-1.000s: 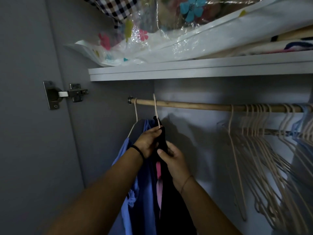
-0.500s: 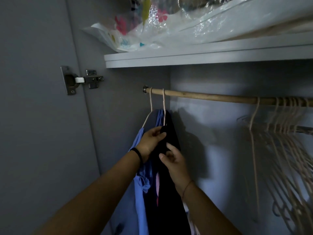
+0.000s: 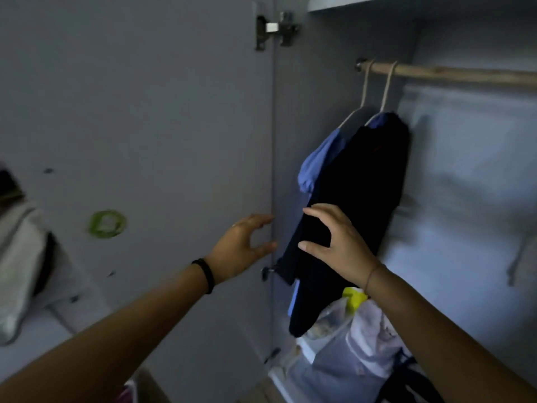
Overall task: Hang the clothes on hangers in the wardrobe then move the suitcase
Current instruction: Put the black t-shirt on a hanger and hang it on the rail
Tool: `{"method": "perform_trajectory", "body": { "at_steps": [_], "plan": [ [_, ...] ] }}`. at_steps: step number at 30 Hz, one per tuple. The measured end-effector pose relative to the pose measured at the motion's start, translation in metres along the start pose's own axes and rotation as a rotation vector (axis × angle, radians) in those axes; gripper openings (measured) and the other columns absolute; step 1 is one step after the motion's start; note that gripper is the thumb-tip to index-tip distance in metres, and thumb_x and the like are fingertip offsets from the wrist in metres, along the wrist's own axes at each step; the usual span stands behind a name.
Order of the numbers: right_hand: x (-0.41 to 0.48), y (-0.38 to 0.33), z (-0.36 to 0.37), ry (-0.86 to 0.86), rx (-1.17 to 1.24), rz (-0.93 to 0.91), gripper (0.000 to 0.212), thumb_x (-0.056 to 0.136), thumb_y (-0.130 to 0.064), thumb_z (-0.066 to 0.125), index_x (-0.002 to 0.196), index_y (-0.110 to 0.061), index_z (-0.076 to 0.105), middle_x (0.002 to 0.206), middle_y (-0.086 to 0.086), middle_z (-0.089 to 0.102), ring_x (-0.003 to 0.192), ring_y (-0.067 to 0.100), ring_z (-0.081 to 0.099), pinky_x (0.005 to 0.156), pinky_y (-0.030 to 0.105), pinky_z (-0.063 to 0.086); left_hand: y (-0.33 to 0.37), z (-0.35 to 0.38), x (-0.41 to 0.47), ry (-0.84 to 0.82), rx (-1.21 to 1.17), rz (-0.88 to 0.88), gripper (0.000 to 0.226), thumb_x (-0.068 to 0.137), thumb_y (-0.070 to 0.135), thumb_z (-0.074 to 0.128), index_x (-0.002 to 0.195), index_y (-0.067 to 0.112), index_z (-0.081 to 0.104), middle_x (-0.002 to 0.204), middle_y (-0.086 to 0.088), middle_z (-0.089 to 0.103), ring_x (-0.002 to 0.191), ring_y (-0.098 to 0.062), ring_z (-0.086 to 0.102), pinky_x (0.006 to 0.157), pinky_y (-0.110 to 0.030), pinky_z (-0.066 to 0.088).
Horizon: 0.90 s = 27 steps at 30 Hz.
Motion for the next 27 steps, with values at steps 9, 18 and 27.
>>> {"method": "perform_trajectory", "body": {
  "at_steps": [9, 18, 27],
  "plan": [
    [-0.059, -0.131, 0.119, -0.194, -0.051, -0.113, 0.060, 0.081, -0.038, 0.070, 0.134, -0.021, 0.050, 0.142, 0.002, 0.041, 0.133, 0.020, 0.038, 0.111, 0.038, 0.031, -0.059, -0.070, -0.200, 0.000, 0.144, -0.150, 0.059, 0.088, 0.040, 0.062, 0.140, 0.025, 0.040, 0.138, 0.008, 0.044, 0.126, -0.008, 0.041, 0.100, -0.012, 0.025],
    [-0.145, -0.287, 0.283, -0.382, 0.017, -0.190, 0.061, 0.086, -0.037, 0.065, 0.139, -0.017, 0.042, 0.143, 0.004, 0.040, 0.134, 0.021, 0.035, 0.111, 0.041, 0.031, -0.153, -0.164, -0.439, 0.015, 0.238, -0.403, 0.067, 0.083, 0.054, 0.058, 0.141, 0.028, 0.037, 0.140, 0.005, 0.044, 0.129, -0.015, 0.040, 0.110, -0.033, 0.031],
    [-0.205, -0.365, 0.422, -0.610, 0.021, -0.229, 0.070, 0.087, -0.040, 0.062, 0.145, -0.019, 0.031, 0.147, 0.002, 0.035, 0.136, 0.020, 0.032, 0.109, 0.033, 0.027, -0.232, -0.182, -0.593, -0.004, 0.273, -0.629, 0.088, 0.067, 0.077, 0.037, 0.142, 0.030, 0.035, 0.141, 0.004, 0.043, 0.131, -0.018, 0.037, 0.110, -0.040, 0.029]
  ]
}}
Point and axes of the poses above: each hand's wrist, its own x-axis towards the middle knuckle, its own z-axis out of the palm, y = z × x, the point moved 7 cm from there along x, towards the middle knuckle
